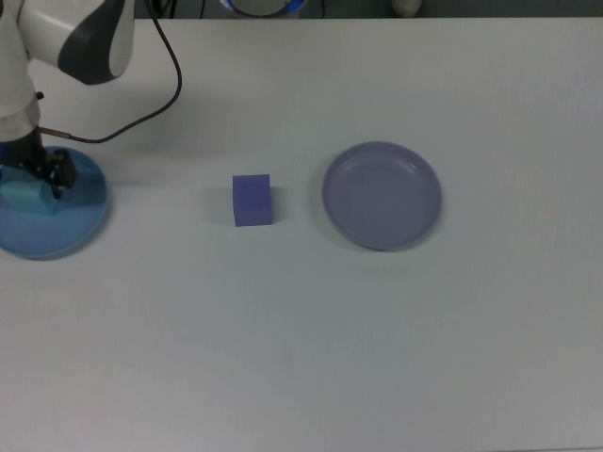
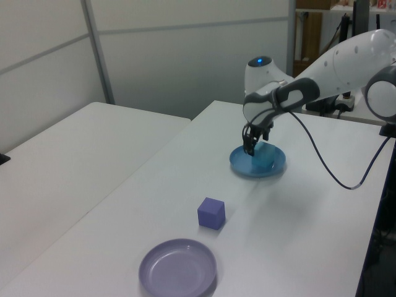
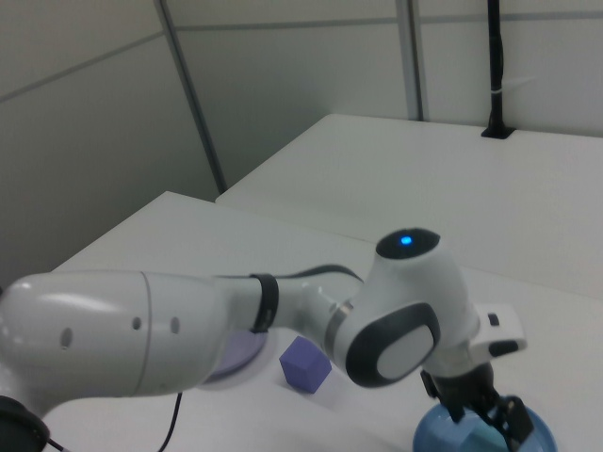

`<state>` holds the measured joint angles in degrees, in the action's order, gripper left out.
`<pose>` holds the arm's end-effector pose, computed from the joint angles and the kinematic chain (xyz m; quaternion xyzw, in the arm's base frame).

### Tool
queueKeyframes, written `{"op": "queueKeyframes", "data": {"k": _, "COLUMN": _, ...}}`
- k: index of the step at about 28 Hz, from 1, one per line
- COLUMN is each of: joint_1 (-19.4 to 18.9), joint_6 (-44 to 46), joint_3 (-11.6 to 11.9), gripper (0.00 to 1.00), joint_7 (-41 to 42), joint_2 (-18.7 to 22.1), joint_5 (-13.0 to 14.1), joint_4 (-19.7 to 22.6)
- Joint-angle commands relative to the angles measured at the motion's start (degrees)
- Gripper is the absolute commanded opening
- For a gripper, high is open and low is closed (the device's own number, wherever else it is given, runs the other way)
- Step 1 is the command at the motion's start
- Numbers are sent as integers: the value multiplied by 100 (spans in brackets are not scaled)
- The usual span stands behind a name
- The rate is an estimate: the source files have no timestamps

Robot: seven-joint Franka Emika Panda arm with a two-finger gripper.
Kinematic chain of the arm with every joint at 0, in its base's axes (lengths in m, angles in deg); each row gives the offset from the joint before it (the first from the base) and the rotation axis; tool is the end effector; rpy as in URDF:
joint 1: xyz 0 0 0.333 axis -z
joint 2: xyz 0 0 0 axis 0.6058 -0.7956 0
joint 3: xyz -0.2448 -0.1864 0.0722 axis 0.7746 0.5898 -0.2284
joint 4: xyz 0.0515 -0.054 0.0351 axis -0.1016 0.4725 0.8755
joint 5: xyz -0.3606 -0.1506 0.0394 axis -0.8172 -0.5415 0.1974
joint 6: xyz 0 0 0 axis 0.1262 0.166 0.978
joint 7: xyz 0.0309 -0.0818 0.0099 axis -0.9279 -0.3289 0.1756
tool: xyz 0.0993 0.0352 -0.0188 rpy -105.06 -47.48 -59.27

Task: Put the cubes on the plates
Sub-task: 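Move the gripper to the purple cube, lower and grasp it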

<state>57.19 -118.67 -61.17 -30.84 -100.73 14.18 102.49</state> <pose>0.6251 -0.2620 0.3635 0.9922 -0.0529 0.0642 0.0925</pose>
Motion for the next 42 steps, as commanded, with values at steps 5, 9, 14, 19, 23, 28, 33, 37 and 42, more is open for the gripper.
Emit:
{"op": "queueKeyframes", "data": {"k": 5, "joint_1": -645, "joint_6": 1618, "joint_3": -402, "gripper": 100, "joint_7": 27, "joint_2": 1091, "joint_5": 871, "joint_4": 136}}
{"op": "queueKeyframes", "data": {"k": 9, "joint_1": -953, "joint_6": 2077, "joint_3": -517, "gripper": 100, "joint_7": -78, "joint_2": 1259, "joint_5": 986, "joint_4": 145}}
{"op": "queueKeyframes", "data": {"k": 14, "joint_1": -1541, "joint_6": 2184, "joint_3": -623, "gripper": 100, "joint_7": -746, "joint_2": 1225, "joint_5": 916, "joint_4": 267}}
{"op": "queueKeyframes", "data": {"k": 19, "joint_1": -1893, "joint_6": 2069, "joint_3": -623, "gripper": 100, "joint_7": -966, "joint_2": 1067, "joint_5": 696, "joint_4": 488}}
{"op": "queueKeyframes", "data": {"k": 23, "joint_1": -2087, "joint_6": 1859, "joint_3": -623, "gripper": 100, "joint_7": -1309, "joint_2": 908, "joint_5": 494, "joint_4": 567}}
{"op": "queueKeyframes", "data": {"k": 28, "joint_1": -2140, "joint_6": 1639, "joint_3": -614, "gripper": 100, "joint_7": -1432, "joint_2": 697, "joint_5": 388, "joint_4": 584}}
{"op": "queueKeyframes", "data": {"k": 33, "joint_1": -2228, "joint_6": 1288, "joint_3": -614, "gripper": 100, "joint_7": -1617, "joint_2": 513, "joint_5": 204, "joint_4": 733}}
{"op": "queueKeyframes", "data": {"k": 37, "joint_1": -2342, "joint_6": 971, "joint_3": -623, "gripper": 100, "joint_7": -1801, "joint_2": 495, "joint_5": 98, "joint_4": 988}}
{"op": "queueKeyframes", "data": {"k": 42, "joint_1": -2325, "joint_6": 804, "joint_3": -614, "gripper": 89, "joint_7": -1802, "joint_2": 398, "joint_5": 98, "joint_4": 980}}
